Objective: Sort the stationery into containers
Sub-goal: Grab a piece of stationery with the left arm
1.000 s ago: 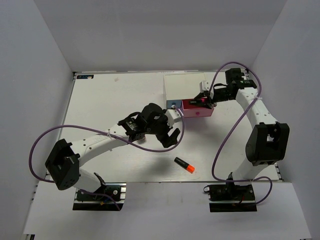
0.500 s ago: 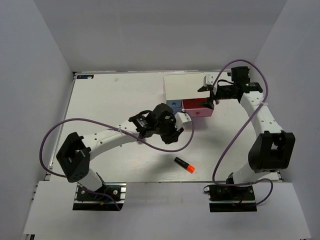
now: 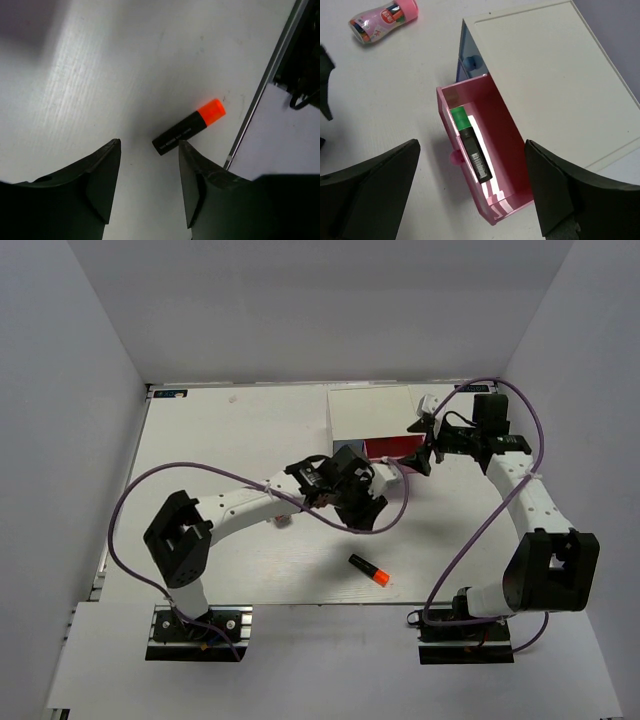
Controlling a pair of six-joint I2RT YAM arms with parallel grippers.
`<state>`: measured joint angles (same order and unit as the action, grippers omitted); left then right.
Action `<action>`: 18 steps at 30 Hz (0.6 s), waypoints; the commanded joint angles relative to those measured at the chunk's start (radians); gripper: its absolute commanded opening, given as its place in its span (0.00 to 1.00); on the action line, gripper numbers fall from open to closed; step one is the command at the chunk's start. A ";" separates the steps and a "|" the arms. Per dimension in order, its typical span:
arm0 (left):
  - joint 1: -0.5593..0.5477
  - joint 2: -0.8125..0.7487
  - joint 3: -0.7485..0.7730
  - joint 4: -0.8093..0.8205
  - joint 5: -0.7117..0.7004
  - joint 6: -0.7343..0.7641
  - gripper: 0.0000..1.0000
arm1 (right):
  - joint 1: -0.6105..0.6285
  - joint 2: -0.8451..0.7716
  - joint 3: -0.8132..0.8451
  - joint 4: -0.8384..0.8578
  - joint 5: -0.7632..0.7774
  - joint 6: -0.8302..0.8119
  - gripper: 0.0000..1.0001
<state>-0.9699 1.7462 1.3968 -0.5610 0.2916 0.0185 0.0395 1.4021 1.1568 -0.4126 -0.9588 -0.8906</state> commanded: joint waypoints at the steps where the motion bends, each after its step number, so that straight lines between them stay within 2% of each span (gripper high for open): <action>1: -0.045 -0.037 -0.091 -0.022 0.037 0.163 0.61 | -0.020 -0.045 -0.020 0.144 -0.015 0.134 0.90; 3: -0.056 -0.047 -0.116 0.013 0.049 0.237 0.64 | -0.027 -0.052 -0.029 0.181 -0.035 0.160 0.86; 5: -0.068 -0.037 -0.116 0.013 0.084 0.297 0.66 | -0.027 -0.055 -0.026 0.195 -0.034 0.182 0.69; 6: -0.078 -0.028 -0.116 0.022 0.093 0.313 0.66 | -0.068 -0.052 -0.011 0.196 -0.032 0.186 0.60; 7: -0.078 -0.028 -0.125 0.023 0.093 0.313 0.67 | -0.075 -0.052 -0.008 0.193 -0.029 0.199 0.42; 9: -0.098 -0.028 -0.156 0.065 0.103 0.345 0.67 | -0.099 -0.048 0.007 0.202 -0.015 0.212 0.32; 11: -0.107 -0.019 -0.202 0.117 0.103 0.356 0.70 | -0.121 -0.051 0.003 0.218 -0.014 0.261 0.32; 13: -0.116 0.004 -0.211 0.179 0.092 0.365 0.72 | -0.141 -0.058 -0.008 0.244 -0.026 0.292 0.37; 18: -0.151 0.068 -0.202 0.222 0.052 0.402 0.72 | -0.176 -0.072 -0.032 0.250 -0.038 0.318 0.45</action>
<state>-1.1019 1.7954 1.1900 -0.4133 0.3527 0.3683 -0.1169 1.3720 1.1309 -0.2043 -0.9688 -0.6209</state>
